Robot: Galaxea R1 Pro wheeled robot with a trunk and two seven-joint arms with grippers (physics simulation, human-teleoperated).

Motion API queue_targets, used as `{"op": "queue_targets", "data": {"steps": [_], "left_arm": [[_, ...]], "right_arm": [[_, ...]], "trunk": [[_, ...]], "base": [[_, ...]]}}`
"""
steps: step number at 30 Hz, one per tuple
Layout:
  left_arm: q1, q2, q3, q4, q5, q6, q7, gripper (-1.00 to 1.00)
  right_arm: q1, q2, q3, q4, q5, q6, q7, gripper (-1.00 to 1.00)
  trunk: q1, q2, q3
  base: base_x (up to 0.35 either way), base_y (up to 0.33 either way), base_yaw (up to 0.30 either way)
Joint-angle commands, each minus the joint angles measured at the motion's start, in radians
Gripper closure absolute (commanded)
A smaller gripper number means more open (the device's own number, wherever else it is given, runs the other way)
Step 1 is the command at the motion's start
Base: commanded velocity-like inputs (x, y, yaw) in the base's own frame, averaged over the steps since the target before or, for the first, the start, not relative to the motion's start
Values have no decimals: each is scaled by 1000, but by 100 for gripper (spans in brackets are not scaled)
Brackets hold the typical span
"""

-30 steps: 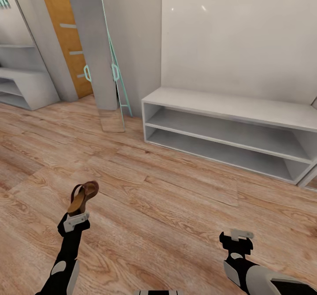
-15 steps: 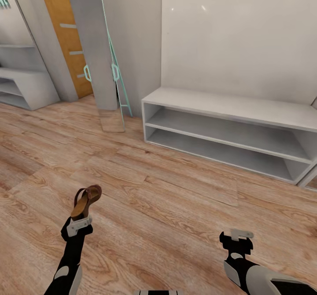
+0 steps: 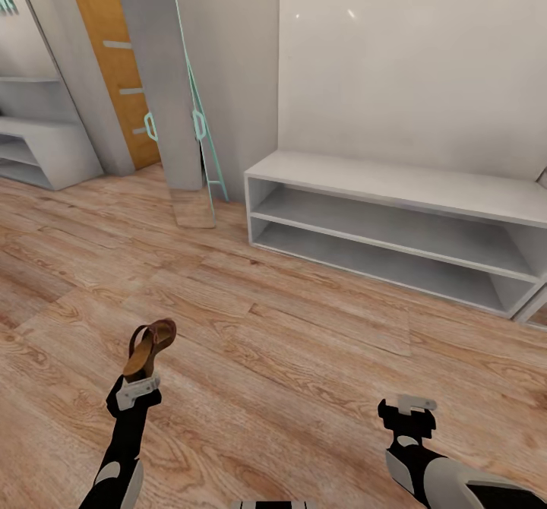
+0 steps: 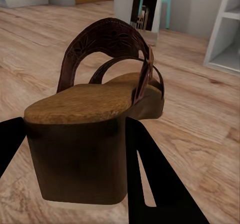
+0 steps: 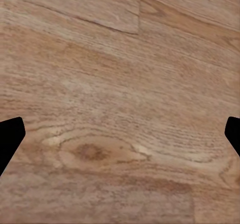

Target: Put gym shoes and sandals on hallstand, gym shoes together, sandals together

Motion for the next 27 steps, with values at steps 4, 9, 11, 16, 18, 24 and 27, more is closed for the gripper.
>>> {"op": "queue_targets", "data": {"steps": [4, 9, 11, 16, 18, 24, 27], "left_arm": [[0, -1, 1, 1, 0, -1, 0, 100], [0, -2, 0, 2, 0, -1, 0, 100], [0, -3, -5, 2, 1, -1, 0, 100], [0, -3, -22, 3, 1, -1, 0, 100], [0, -3, -27, 4, 1, -1, 0, 100], [0, -16, -38, 42, 2, 0, -1, 100], [0, -30, -52, 66, 2, 0, -1, 100]], "right_arm": [[0, 3, 0, 0, 15, 0, -1, -100], [0, 5, 0, 1, 25, 0, -1, -100], [0, 8, 0, 2, 27, 0, -1, -100], [0, 20, 0, 2, 30, 1, -1, -100], [0, 23, 0, 2, 30, 1, 0, -100], [0, 26, 0, 2, 30, 3, 2, -100], [0, 27, 0, 2, 30, 4, 3, -100]], "trunk": [[0, 0, 1], [0, 0, 4], [0, 0, 5], [0, 0, 8], [0, 0, 9], [0, 0, 13], [0, 0, 14]], "base": [[0, 0, -118], [0, 0, -208], [0, 0, -241], [0, 0, -255], [0, 0, -262], [0, 0, -262], [0, 0, -168]]}}
